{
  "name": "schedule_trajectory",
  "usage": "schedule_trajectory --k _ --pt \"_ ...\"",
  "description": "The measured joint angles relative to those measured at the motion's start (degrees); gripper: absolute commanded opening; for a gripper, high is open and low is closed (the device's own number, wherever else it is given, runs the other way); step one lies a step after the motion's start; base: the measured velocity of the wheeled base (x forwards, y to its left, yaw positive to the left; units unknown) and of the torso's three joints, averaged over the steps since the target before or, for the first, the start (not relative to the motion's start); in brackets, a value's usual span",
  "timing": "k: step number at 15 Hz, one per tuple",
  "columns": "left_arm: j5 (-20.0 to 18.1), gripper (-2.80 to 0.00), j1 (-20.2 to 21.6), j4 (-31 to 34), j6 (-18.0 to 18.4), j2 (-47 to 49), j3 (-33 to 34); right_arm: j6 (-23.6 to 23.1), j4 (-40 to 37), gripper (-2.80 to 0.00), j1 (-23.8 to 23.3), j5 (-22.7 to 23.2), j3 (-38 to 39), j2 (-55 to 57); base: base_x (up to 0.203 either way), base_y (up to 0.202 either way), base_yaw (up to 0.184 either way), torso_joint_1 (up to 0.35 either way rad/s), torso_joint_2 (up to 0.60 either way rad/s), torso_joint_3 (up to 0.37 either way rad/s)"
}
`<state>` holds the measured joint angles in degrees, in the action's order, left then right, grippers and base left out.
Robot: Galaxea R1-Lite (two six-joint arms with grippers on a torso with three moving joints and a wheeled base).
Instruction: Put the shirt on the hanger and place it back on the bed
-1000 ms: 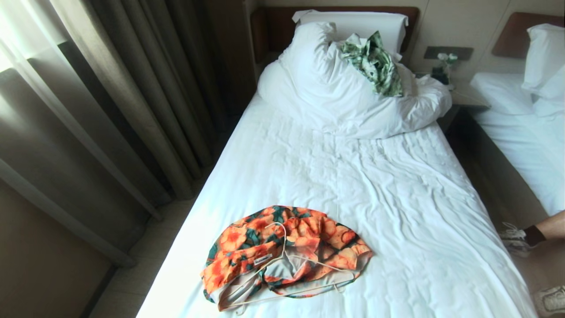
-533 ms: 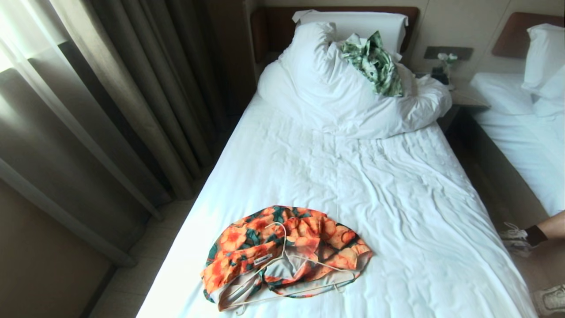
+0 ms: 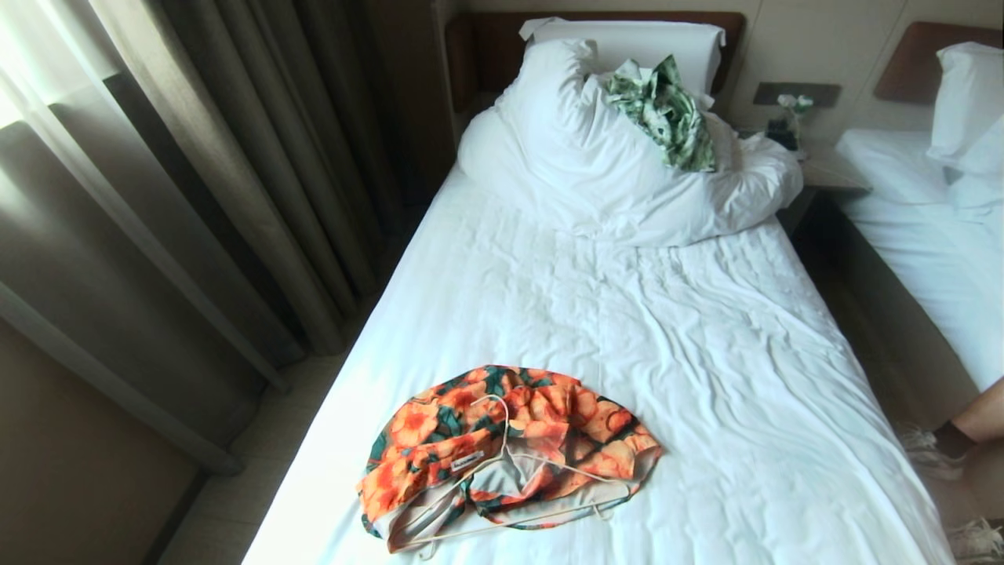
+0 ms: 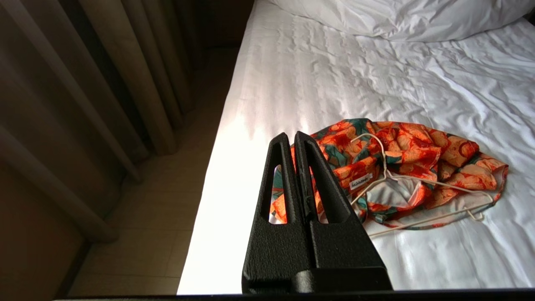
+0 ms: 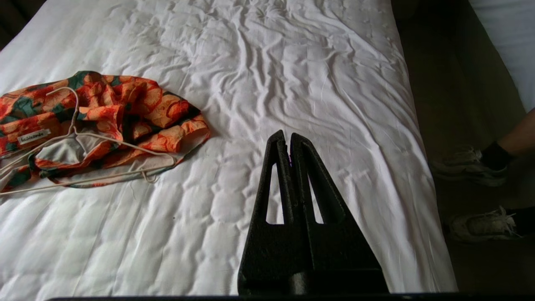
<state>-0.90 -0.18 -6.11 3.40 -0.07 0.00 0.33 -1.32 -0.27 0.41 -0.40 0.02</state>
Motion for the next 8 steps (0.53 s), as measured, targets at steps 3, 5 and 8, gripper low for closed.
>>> schedule_trajectory --k 3,5,8 --pt "0.0 -2.80 0.0 0.0 0.0 0.0 0.0 0.0 0.0 -2.80 0.0 0.0 0.0 0.0 0.000 0.000 0.000 0.000 0.00 0.000" --pt "0.0 -2.80 0.0 0.0 0.0 0.0 0.0 0.0 0.0 -2.80 0.0 0.0 0.0 0.0 0.000 0.000 0.000 0.000 0.00 0.000" --pt "0.0 -2.80 0.0 0.0 0.0 0.0 0.0 0.0 0.0 -2.80 0.0 0.0 0.0 0.0 0.000 0.000 0.000 0.000 0.00 0.000"
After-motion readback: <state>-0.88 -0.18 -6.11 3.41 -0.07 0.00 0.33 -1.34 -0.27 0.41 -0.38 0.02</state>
